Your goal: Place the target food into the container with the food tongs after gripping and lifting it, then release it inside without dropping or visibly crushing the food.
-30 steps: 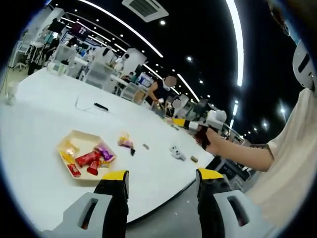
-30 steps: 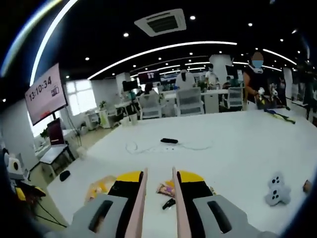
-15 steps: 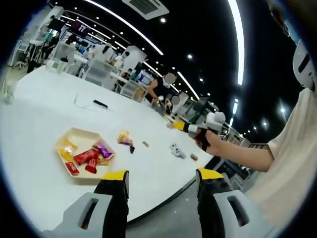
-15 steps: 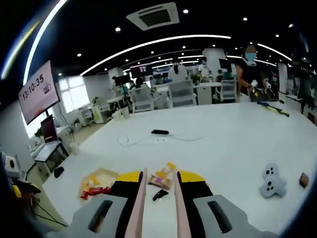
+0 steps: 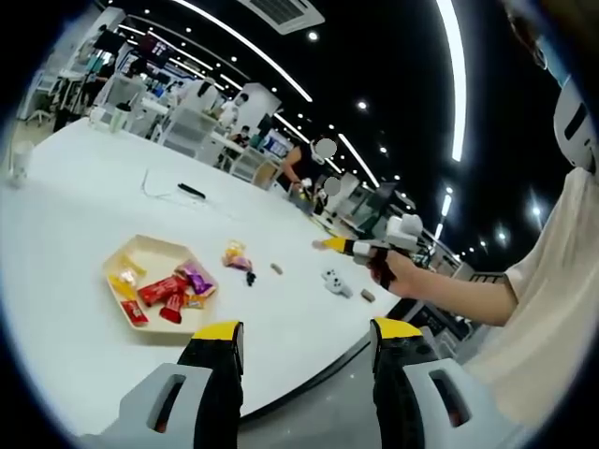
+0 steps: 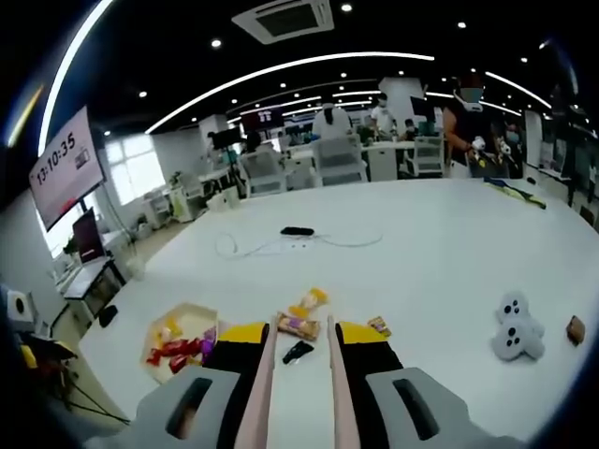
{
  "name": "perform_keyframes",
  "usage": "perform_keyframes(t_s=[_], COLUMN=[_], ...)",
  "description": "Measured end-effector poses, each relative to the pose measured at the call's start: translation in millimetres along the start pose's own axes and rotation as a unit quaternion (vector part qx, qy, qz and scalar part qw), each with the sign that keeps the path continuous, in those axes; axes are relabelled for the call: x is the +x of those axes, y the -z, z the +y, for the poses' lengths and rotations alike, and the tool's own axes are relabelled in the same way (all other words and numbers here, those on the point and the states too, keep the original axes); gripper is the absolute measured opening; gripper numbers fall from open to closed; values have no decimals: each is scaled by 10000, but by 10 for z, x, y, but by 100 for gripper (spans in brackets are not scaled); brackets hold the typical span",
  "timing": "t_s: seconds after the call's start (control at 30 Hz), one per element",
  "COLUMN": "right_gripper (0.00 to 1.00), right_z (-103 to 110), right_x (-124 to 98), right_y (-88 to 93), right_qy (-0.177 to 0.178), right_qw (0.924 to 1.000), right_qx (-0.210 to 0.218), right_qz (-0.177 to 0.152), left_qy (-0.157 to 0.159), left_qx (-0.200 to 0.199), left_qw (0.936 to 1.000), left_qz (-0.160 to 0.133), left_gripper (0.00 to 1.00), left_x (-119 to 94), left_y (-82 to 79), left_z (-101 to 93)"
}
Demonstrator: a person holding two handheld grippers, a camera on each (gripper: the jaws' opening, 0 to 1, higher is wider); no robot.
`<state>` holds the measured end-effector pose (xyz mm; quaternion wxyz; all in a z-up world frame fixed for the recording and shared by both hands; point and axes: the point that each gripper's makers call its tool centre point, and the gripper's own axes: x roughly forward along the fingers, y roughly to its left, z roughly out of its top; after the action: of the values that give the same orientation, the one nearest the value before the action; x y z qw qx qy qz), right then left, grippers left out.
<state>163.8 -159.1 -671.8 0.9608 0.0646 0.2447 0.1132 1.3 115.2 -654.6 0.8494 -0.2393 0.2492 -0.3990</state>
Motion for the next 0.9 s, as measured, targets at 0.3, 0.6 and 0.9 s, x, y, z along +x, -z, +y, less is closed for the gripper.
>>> perform_keyframes(t_s=[0.3, 0.6, 0.9], right_gripper=[26, 27, 26], right_z=[-50, -231, -328], right_x=[153, 340, 502], right_y=[81, 141, 228], right_qy=[33, 266, 313], right_qw=[9999, 9995, 9990], right_qx=[-2, -67, -67], right_qz=[138, 172, 313], left_qy=[-58, -208, -310], left_qx=[-78, -206, -334], left_qw=[9999, 9995, 9988], left_qz=[43, 102, 193], left_gripper=[54, 54, 54], left_x=[33, 24, 91], left_y=[24, 93, 138], left_z=[48, 111, 200])
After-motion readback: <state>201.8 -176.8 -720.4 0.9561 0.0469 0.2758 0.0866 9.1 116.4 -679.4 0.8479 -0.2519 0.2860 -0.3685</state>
